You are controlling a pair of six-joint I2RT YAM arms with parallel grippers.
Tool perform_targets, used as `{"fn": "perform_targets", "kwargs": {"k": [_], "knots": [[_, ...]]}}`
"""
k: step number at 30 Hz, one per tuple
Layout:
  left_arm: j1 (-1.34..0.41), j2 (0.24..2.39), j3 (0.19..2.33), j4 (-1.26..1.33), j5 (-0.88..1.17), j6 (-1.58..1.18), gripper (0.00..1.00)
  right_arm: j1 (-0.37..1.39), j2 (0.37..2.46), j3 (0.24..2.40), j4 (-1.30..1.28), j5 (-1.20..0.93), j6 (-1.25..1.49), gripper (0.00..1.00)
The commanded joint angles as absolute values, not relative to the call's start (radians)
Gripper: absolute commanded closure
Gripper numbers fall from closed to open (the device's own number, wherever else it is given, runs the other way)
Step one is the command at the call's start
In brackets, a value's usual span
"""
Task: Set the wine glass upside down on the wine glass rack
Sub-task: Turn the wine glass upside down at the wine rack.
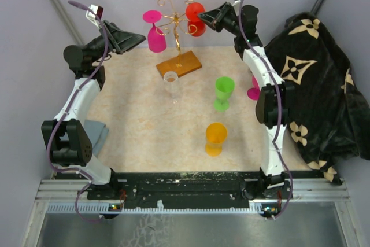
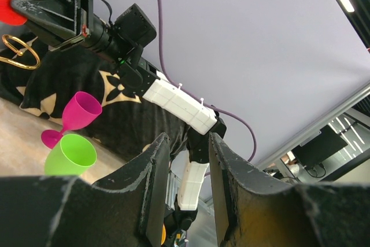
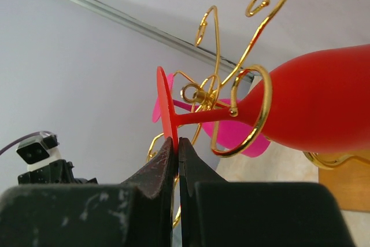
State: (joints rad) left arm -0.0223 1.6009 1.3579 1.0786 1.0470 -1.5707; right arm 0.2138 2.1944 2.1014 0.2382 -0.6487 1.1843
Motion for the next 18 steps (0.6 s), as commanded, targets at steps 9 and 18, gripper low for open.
{"fn": "perform_targets", "kwargs": {"k": [9, 18], "knots": [[-0.033, 1.601, 1.354, 1.122, 1.052, -1.565, 0.60, 0.183, 2.067, 2.089, 0.271, -0.626, 1.156, 1.00], [-0.033, 1.603, 1.357, 1.122, 1.054, -1.567, 0.60, 0.166, 2.052, 2.046, 0.270, -0.625, 1.146, 1.00]]}}
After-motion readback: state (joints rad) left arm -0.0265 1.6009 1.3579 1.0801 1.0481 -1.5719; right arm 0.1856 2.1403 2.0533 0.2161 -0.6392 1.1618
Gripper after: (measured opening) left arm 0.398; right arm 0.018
